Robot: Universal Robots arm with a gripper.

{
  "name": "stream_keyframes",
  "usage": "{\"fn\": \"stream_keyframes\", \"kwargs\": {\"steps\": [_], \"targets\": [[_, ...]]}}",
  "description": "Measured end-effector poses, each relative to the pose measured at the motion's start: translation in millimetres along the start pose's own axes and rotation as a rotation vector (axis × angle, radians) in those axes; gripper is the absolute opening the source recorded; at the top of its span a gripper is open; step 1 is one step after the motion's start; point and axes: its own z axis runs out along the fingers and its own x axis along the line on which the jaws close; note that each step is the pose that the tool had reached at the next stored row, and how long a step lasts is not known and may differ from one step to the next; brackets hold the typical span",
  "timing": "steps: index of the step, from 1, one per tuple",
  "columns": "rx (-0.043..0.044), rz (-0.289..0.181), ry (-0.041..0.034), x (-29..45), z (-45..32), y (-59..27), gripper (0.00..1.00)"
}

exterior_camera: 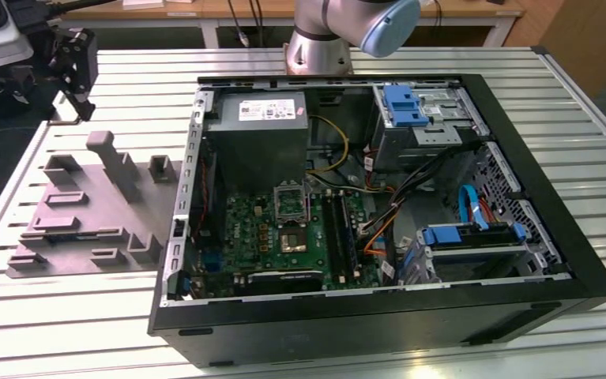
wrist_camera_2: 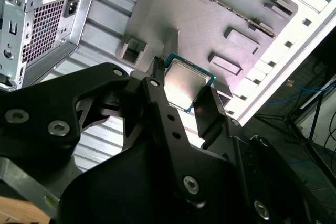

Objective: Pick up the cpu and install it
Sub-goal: 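Pick up the cpu and move it towards the insertion slot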

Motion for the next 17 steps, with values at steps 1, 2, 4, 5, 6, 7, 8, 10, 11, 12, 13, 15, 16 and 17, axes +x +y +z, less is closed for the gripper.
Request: {"fn": "stream_keyframes", "kwargs": {"steps": [1, 2, 4, 5, 6, 7, 8, 10, 11, 12, 13, 15, 16, 17], "targets": [[0.0000, 0.000, 0.0000, -0.1, 0.0, 0.0, 0.47], [0.0000, 0.000, 0.0000, -0.3, 0.0, 0.0, 0.47], [0.0000, 0.000, 0.0001, -0.8, 0.0, 0.1, 0.47], [0.0000, 0.000, 0.0000, -1.2, 0.0, 0.1, 0.47], [0.0001, 0.000, 0.0001, -1.6, 0.0, 0.1, 0.47], [0.0000, 0.000, 0.0001, -2.1, 0.1, 0.1, 0.47], [0.0000, 0.000, 0.0001, -2.9, 0.0, 0.1, 0.47], [0.0000, 0.000, 0.0001, -4.0, 0.1, 0.2, 0.47], [-0.0001, 0.000, 0.0000, -4.4, 0.1, 0.2, 0.47], [0.0000, 0.000, 0.0000, -4.9, 0.1, 0.2, 0.47], [-0.0001, 0.000, 0.0000, -5.4, 0.1, 0.2, 0.47], [0.0000, 0.000, 0.0001, -6.3, 0.1, 0.3, 0.47], [0.0000, 0.000, 0.0000, -6.8, 0.2, 0.3, 0.47], [0.0000, 0.000, 0.0000, -7.3, 0.2, 0.4, 0.47]]}}
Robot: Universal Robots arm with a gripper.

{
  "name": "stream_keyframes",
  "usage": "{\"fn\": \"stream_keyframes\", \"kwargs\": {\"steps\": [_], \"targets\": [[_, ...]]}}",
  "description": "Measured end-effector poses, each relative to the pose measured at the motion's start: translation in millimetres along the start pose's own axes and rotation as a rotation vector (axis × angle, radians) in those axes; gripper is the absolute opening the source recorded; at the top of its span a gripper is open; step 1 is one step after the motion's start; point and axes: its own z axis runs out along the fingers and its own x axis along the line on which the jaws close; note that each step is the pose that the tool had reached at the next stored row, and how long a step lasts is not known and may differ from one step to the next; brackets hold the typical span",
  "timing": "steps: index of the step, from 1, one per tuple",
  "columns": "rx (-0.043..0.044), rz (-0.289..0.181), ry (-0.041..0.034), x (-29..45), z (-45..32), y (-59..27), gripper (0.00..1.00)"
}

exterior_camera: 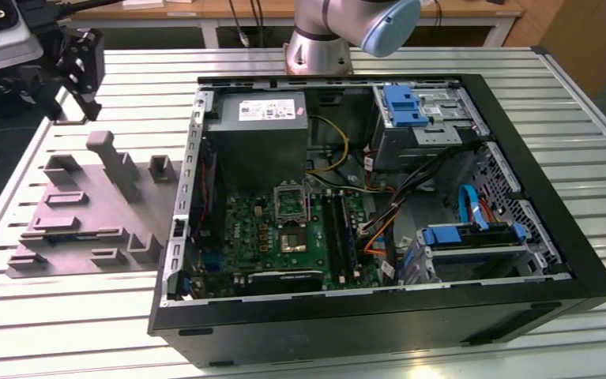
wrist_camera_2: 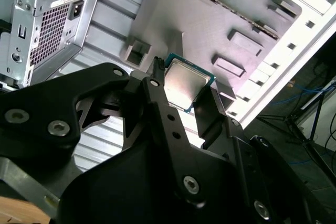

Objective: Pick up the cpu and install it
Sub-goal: 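Pick up the cpu and move it towards the insertion slot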

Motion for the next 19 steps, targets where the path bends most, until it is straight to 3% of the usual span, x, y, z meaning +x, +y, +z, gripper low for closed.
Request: {"fn": "stream_keyframes", "kwargs": {"steps": [19], "targets": [[0.0000, 0.000, 0.0000, -9.9, 0.3, 0.4, 0.47]]}}
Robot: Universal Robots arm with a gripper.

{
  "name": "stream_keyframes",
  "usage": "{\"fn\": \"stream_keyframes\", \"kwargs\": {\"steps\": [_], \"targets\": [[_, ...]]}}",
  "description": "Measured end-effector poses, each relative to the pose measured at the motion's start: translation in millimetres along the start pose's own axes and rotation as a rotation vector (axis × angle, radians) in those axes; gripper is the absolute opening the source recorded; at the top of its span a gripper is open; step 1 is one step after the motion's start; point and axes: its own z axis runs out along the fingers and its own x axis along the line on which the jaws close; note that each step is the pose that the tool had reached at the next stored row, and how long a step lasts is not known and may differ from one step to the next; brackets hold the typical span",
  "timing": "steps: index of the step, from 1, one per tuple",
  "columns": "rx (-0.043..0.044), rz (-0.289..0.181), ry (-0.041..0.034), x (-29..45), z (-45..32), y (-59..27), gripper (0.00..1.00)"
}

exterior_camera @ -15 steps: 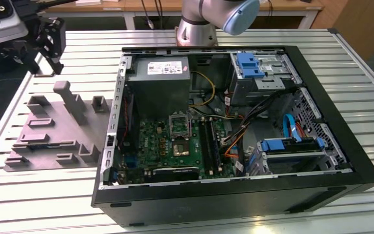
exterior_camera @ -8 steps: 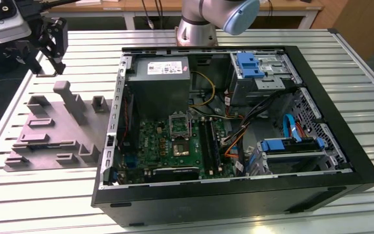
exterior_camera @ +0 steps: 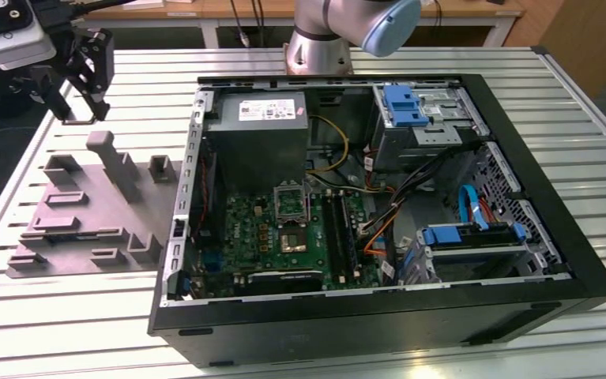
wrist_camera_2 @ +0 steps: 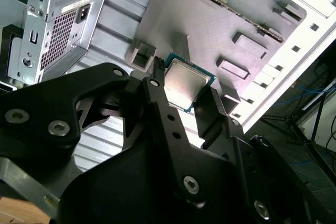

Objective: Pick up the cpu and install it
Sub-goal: 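Pick up the cpu and move it towards the insertion slot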

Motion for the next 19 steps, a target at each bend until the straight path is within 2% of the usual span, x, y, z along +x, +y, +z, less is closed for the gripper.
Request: {"fn": "stream_keyframes", "kwargs": {"steps": [19], "targets": [[-0.0001, 0.000, 0.0000, -5.5, 1.1, 0.2, 0.47]]}}
